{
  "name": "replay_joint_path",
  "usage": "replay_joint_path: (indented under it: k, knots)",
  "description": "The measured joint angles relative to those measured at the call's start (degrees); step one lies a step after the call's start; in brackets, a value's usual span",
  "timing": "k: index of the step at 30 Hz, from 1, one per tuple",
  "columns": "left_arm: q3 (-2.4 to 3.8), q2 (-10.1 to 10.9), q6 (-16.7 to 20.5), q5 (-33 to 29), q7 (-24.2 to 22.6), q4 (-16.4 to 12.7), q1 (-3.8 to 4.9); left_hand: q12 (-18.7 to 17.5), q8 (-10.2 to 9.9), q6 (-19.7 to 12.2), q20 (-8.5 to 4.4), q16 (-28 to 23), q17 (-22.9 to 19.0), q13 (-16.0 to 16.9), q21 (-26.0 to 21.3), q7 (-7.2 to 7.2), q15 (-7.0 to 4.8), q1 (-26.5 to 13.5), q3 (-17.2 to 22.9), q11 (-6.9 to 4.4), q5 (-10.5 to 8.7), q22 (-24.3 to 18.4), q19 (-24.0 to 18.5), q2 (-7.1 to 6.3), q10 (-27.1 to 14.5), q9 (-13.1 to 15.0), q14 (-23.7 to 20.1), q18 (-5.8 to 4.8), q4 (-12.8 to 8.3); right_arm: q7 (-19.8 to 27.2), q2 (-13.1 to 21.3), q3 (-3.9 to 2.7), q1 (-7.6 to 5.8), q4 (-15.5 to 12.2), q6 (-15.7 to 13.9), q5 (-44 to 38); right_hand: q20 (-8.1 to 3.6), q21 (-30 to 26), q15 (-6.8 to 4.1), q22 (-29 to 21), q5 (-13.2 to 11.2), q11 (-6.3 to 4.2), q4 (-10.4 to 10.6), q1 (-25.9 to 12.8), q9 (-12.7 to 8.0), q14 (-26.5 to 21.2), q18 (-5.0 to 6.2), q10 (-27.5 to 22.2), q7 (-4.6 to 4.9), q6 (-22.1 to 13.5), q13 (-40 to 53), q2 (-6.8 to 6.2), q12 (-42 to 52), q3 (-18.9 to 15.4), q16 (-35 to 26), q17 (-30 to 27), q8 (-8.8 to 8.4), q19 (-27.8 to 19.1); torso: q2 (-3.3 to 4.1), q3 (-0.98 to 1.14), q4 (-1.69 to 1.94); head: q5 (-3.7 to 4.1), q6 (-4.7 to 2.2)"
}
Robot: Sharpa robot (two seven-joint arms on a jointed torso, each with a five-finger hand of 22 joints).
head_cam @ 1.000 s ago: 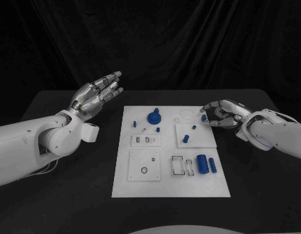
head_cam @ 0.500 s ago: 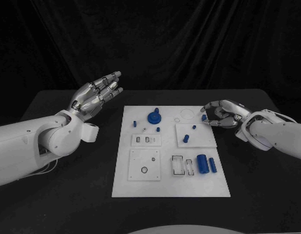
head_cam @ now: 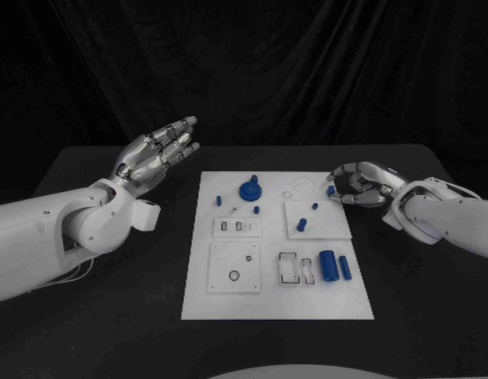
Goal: Assemble the parts on the task board
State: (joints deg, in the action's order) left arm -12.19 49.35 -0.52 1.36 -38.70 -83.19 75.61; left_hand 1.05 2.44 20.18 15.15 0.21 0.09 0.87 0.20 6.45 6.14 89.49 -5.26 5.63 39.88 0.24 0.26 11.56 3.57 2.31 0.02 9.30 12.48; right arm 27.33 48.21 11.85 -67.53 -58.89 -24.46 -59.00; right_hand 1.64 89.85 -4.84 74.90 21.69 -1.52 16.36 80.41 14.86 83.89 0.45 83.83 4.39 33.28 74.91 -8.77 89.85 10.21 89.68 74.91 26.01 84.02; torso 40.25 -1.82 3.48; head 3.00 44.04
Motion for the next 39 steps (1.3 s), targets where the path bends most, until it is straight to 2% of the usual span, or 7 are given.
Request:
replay_joint_path:
  k: [8, 12, 24, 34, 39]
  knots:
    - [-0.01, 0.0, -0.1, 0.0, 0.1, 0.0, -0.03, 0.0, 0.0, 0.0, 0.0, 0.0, 0.0, 0.0, 0.0, 0.0, 0.0, 0.0, 0.0, 0.0, 0.0, 0.0, 0.0, 0.0, 0.0, 0.0, 0.0, 0.0, 0.0, -1.2, -0.2, 0.0, 0.01, 0.2, 0.3, 0.1, 0.01, 0.0, 0.2, 0.0, -0.7, 0.2, 0.0, 0.0, 1.0, 0.2, 0.0, 0.2, 0.23, 0.2, 0.0, 0.0, 0.0, 0.0, 0.0, 0.0, 3.16, 0.0, 0.0, -0.01, 0.0, 0.0, 0.04]
    - [-0.01, 0.0, -0.2, 0.0, 0.1, 0.0, -0.04, 0.0, 0.0, 0.0, 0.0, 0.0, 0.0, 0.0, 0.0, 0.0, 0.0, 0.0, 0.0, 0.0, 0.0, 0.0, 0.0, 0.0, 0.0, 0.0, 0.0, 0.0, 0.0, -1.8, -0.3, 0.0, 0.01, 0.2, 0.6, 0.1, 0.41, 0.0, 0.4, 0.0, -0.7, 0.41, 0.0, -0.2, 1.5, 0.0, 0.0, 0.0, 0.31, 1.1, 0.0, 0.21, 0.0, 0.0, 0.0, 0.0, 4.75, 0.0, 0.0, 0.0, 0.0, 0.0, 0.11]
    - [-0.01, 0.0, -0.3, 0.0, 0.2, 0.0, -0.07, 0.0, 0.0, 0.0, 0.0, 0.0, 0.0, 0.0, 0.0, 0.0, 0.0, 0.0, 0.2, 0.0, 0.0, 0.0, 0.0, 0.0, 0.0, 0.0, 0.0, 0.0, -0.2, -3.0, -0.6, 0.0, 0.02, 0.4, 1.2, 0.1, 0.41, 0.0, 0.4, 0.0, -0.7, 0.41, 0.0, -0.4, 1.6, 0.0, 0.0, 0.0, 0.31, 1.6, 0.0, 0.35, 0.0, 0.0, 0.0, 0.0, 5.12, 0.0, -0.01, -0.02, 0.0, -0.03, 0.25]
    - [0.01, 0.0, -0.4, 0.0, 0.3, 0.0, -0.1, 0.0, 0.0, 0.0, 0.0, 0.0, 0.0, 0.0, 0.0, 0.0, 0.0, 0.0, 0.2, 0.0, 0.0, 0.0, 0.0, 0.0, 0.0, 0.0, 0.0, 0.0, -0.2, -3.4, -0.7, 0.0, 0.03, 0.5, 1.5, 0.1, 0.41, 0.0, 0.4, 0.0, -0.4, 0.41, 0.0, -0.6, 1.7, 0.0, 0.0, 0.0, 0.13, 2.6, 0.0, 0.57, 0.0, 0.0, 0.0, 0.0, 6.38, 0.0, -0.01, -0.02, 0.0, -0.03, 0.44]
    - [0.0, 0.0, -0.4, 0.0, 0.3, 0.1, -0.13, 0.0, 0.0, 0.0, 0.0, 0.0, 0.0, 0.0, 0.0, 0.0, 0.0, 0.0, 0.2, 0.0, 0.0, 0.0, 0.0, 0.0, 0.0, 0.0, 0.0, 0.0, -0.2, -3.5, -0.8, 0.0, 0.04, 0.5, 1.6, 0.1, 0.41, 0.0, 0.4, 0.0, 0.5, 0.41, 0.0, -0.6, 1.8, 0.0, 0.0, 0.0, 0.21, 3.7, 0.0, 1.19, 0.0, 0.0, 0.0, 0.0, 7.03, 0.0, -0.01, -0.02, -0.01, -0.08, 0.57]
